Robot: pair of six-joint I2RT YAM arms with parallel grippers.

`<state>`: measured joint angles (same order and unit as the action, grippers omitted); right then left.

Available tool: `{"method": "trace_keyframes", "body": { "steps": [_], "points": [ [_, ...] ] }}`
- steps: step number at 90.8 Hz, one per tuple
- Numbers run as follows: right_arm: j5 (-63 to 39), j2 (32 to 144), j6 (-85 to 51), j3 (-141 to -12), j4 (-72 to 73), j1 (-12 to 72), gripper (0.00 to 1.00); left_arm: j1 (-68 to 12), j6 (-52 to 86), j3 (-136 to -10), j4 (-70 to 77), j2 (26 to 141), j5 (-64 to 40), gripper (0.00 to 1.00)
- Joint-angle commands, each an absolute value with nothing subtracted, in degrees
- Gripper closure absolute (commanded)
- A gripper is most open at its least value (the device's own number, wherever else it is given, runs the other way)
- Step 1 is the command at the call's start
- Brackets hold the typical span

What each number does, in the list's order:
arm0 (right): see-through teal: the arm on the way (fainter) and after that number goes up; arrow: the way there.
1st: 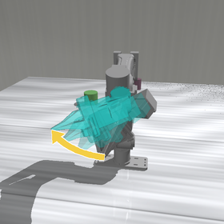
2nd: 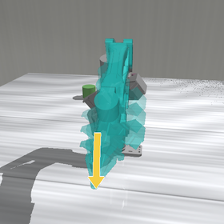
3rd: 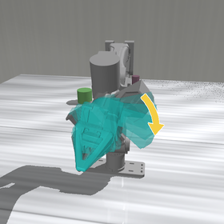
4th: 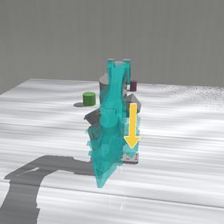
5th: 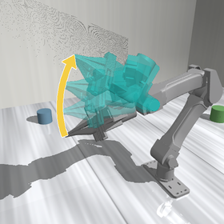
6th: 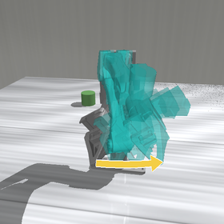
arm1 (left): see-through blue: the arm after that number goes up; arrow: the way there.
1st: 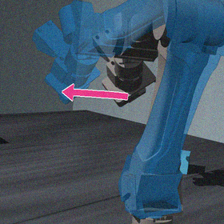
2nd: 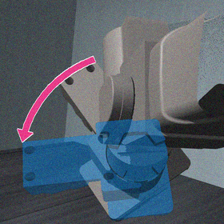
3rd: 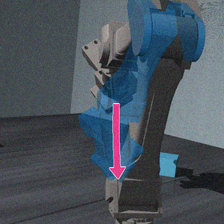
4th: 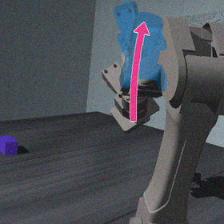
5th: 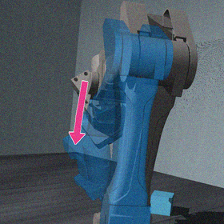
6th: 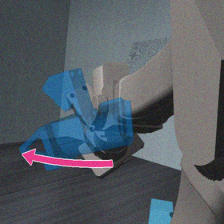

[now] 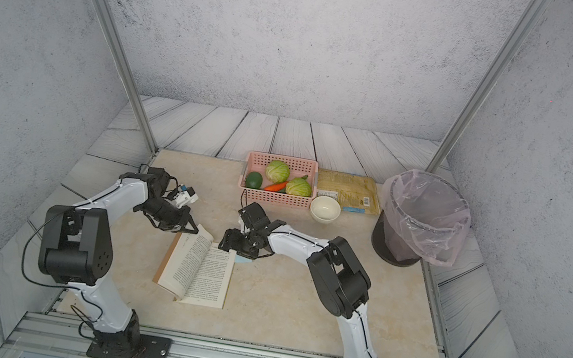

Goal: Peel off the used sticky note
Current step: Turn the page of the book at the center of the board.

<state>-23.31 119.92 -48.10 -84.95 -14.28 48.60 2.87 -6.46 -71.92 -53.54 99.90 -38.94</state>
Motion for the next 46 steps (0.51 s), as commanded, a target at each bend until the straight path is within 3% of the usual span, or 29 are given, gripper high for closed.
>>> {"method": "trace_keyframes", "body": {
  "steps": [1, 46],
  "points": [
    [-24.23, 121.58, -48.9, -85.42, -13.36, 48.96, 0.24, 3.44, -7.55, -71.76, -54.24, 100.28, -40.32, 1.0],
    [-22.49, 122.18, -49.39, -84.16, -13.33, 49.4, 0.24, 3.47, -7.52, -71.8, -54.33, 100.15, -40.43, 1.0]
  ]
}}
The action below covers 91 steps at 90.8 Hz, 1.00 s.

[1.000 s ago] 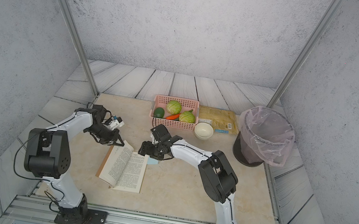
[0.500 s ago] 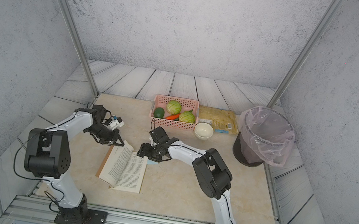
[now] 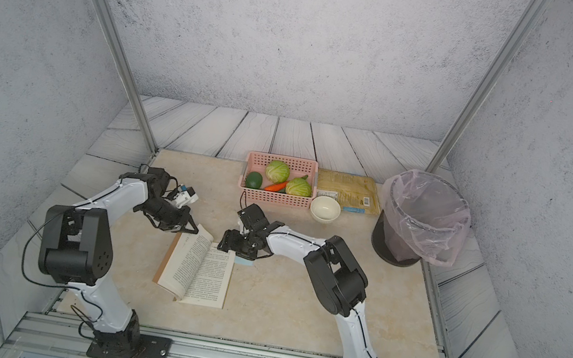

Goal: Peel off the used sticky note
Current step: Turn the page of the book at the center of the board.

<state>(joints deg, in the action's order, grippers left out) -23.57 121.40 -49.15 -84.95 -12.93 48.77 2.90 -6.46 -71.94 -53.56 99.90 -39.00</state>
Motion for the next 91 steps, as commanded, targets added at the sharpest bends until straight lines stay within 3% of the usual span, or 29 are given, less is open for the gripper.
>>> {"method": "trace_keyframes", "body": {
  "steps": [1, 91],
  "points": [
    [-22.45, 122.13, -49.39, -84.14, -13.3, 49.4, 0.24, 3.45, -7.5, -71.8, -54.32, 100.17, -40.43, 1.0],
    [-20.41, 120.53, -49.74, -83.65, -13.79, 50.98, 0.24, 3.49, -7.49, -71.75, -54.36, 100.13, -40.34, 1.0]
  ]
}}
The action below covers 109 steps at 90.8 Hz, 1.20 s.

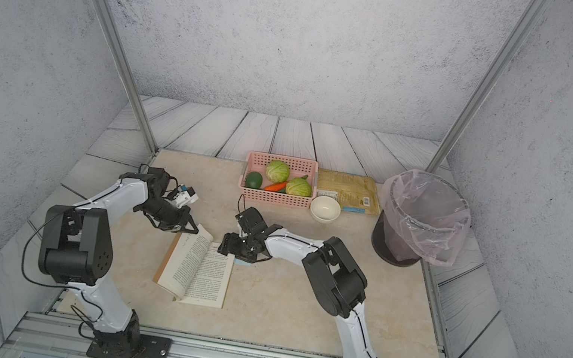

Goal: Peel off the used sticky note
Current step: Turn the page of the book at the center of the board.

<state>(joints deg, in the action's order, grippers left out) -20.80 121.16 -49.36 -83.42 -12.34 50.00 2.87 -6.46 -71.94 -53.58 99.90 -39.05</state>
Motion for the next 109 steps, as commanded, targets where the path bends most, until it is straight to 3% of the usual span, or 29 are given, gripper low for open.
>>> {"method": "trace_keyframes", "body": {
  "steps": [1, 58, 109],
  "points": [
    [-20.53, 120.56, -49.74, -83.7, -13.71, 50.98, 0.24, 3.5, -7.48, -71.73, -54.38, 100.12, -40.34, 1.0],
    [-20.01, 119.31, -47.89, -88.3, -17.59, 52.82, 0.24, 3.49, -7.39, -71.83, -54.32, 100.07, -40.59, 1.0],
    [-25.5, 117.77, -52.06, -83.73, -6.52, 52.83, 0.24, 3.45, -7.39, -71.77, -54.4, 100.1, -40.52, 1.0]
  ]
}}
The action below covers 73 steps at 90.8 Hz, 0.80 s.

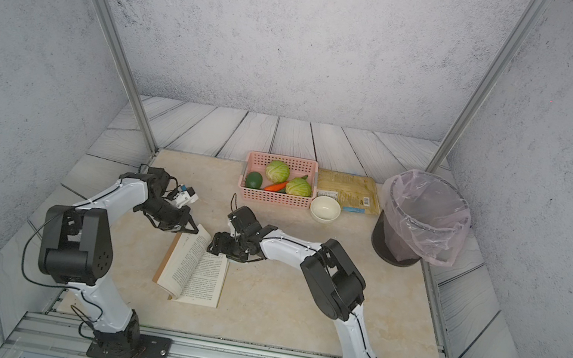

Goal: Peel off the used sticky note
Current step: Turn the page of the book at the center of the board.

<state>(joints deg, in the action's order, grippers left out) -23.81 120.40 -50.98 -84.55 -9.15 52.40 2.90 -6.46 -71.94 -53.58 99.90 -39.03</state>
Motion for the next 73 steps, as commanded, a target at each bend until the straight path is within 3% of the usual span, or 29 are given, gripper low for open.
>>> {"method": "trace_keyframes", "body": {
  "steps": [1, 46, 73],
  "points": [
    [-25.63, 117.77, -52.13, -83.66, -6.38, 52.83, 0.24, 3.48, -7.38, -71.74, -54.36, 100.06, -40.52, 1.0],
    [-34.44, 115.49, -56.84, -76.36, 7.01, 53.08, 0.24, 3.43, -7.38, -71.77, -54.27, 100.13, -40.43, 1.0],
    [-37.14, 114.36, -55.7, -79.52, 6.67, 54.43, 0.21, 3.46, -7.36, -71.76, -54.36, 100.25, -40.34, 1.0]
  ]
}}
